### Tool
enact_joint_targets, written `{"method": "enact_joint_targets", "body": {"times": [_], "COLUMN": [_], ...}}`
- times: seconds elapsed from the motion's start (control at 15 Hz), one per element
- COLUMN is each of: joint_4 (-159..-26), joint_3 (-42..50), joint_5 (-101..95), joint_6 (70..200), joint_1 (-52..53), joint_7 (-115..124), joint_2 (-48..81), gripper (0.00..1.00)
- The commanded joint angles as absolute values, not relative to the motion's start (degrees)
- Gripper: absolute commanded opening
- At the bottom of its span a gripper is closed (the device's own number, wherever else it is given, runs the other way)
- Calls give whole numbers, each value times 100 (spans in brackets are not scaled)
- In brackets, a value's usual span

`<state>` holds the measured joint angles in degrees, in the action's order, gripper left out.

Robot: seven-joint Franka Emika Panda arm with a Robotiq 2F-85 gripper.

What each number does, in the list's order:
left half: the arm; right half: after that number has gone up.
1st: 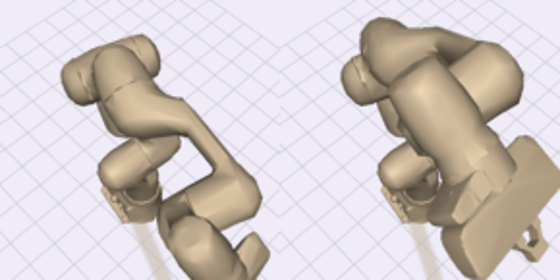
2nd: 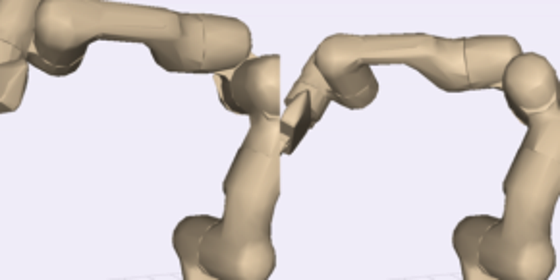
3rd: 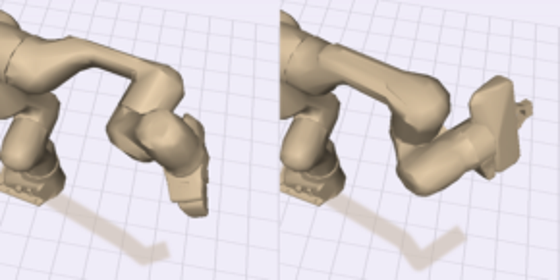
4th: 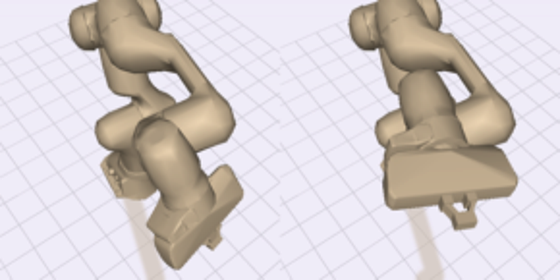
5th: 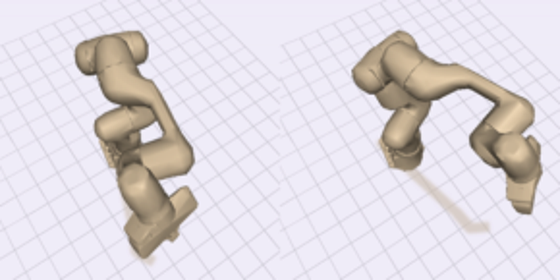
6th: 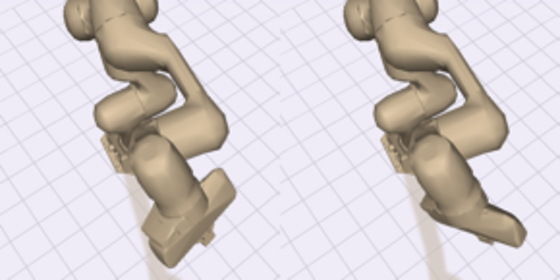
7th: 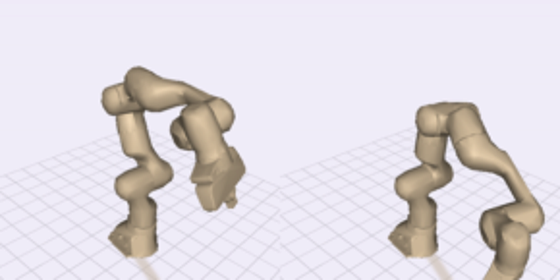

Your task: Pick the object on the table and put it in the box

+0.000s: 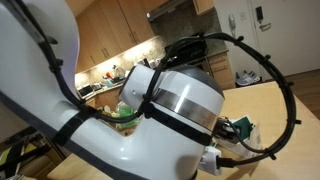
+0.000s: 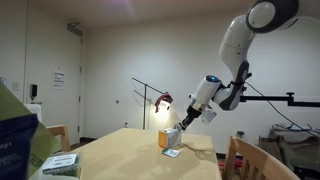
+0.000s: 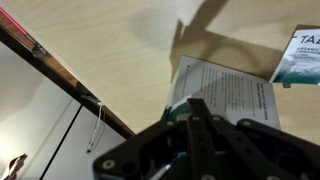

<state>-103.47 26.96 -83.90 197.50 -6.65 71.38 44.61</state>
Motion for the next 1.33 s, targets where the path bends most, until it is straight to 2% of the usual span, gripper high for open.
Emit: {"method": "enact_joint_targets", "body": {"times": [0.0, 0.33, 0.53, 1.0, 1.27], "joint_4": [-10168, -10159, -10133, -10171, -10339], "joint_3": [2568, 2566, 1653, -1061, -1534], "joint_5": [-8494, -8463, -8606, -9356, -9765], "joint_6": [19848, 19970, 19783, 19821, 19815], "joint_1": [-800, -873, -1715, -4385, -5037], "joint_7": [7205, 7148, 6964, 6916, 7066], "joint_2": [4538, 4443, 4183, 4215, 4239], "gripper": [0, 0, 0, 0, 0]}}
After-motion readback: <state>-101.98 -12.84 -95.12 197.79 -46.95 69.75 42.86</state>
